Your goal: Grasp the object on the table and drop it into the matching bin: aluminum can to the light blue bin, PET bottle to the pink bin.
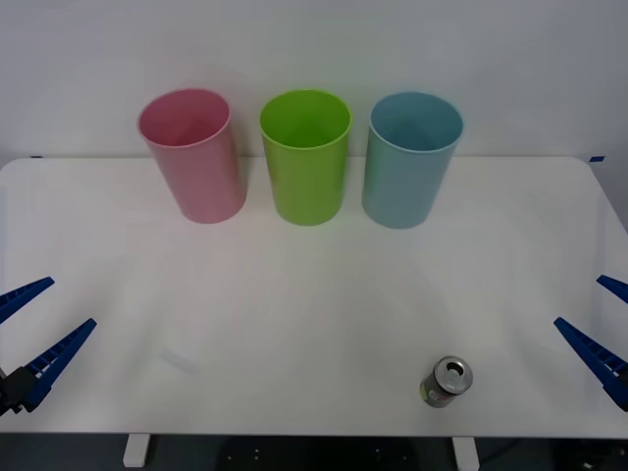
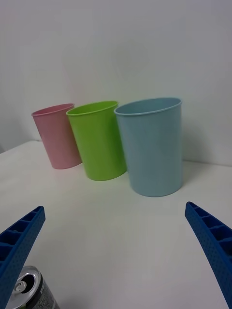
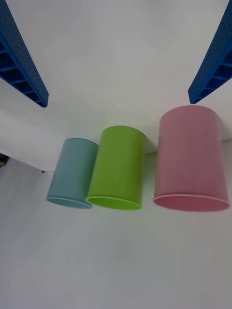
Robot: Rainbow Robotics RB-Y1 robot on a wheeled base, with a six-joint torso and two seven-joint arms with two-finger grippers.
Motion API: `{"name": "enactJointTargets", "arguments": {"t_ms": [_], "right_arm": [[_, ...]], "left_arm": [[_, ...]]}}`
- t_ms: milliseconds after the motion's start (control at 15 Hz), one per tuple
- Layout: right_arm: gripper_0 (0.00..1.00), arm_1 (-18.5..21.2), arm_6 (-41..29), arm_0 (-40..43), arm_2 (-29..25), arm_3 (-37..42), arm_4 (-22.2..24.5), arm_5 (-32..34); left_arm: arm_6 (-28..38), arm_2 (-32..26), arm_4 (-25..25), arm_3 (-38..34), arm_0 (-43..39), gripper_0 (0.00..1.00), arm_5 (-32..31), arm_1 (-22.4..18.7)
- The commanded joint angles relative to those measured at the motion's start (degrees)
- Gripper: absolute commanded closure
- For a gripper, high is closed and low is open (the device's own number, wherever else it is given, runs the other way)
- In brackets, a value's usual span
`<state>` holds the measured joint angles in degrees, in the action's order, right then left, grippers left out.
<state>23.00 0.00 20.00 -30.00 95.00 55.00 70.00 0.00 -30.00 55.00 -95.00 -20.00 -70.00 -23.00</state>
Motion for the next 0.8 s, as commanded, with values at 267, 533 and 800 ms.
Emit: {"name": "enactJointTargets", "arguments": {"t_ms": [267,533,800], "right_arm": [[0.00,-0.6,0.0,0.6,0.9,-1.2,0.1,-0.7],[0.00,0.4,0.5,0.6,2.4,-1.9,0.1,0.3],[0.00,2.4,1.8,0.6,3.1,-6.4,0.1,5.0]], "left_arm": [[0.0,0.0,0.0,0.0,0.0,0.00,0.0,0.0],[0.0,0.0,0.0,0.0,0.0,0.00,0.0,0.0],[0.0,0.0,0.0,0.0,0.0,0.00,0.0,0.0]]}}
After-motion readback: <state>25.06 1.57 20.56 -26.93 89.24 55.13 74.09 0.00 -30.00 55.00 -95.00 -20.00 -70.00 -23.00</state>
